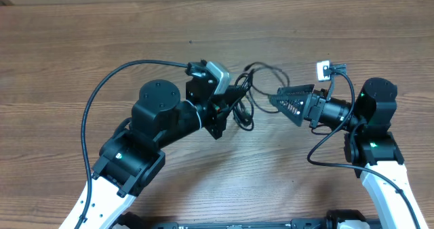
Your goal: Untangle cables
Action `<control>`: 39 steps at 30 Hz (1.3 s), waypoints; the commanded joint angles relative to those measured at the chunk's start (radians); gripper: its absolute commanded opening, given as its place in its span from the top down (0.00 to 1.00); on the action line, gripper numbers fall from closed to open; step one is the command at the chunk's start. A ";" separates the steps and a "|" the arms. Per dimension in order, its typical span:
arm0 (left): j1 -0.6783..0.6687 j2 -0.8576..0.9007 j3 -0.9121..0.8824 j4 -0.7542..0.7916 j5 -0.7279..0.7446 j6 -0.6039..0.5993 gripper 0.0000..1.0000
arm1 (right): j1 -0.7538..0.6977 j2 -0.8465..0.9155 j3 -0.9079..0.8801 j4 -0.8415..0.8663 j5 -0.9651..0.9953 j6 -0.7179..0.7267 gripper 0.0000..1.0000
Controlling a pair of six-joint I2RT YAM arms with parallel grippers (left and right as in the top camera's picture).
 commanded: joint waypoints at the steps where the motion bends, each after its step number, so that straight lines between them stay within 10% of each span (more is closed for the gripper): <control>1: 0.003 -0.018 0.029 0.030 0.037 -0.034 0.96 | -0.004 -0.013 0.020 0.007 -0.020 0.150 0.16; 39: -0.096 0.134 0.029 0.294 0.237 -0.157 0.96 | 0.042 -0.013 0.019 0.007 0.044 0.288 0.43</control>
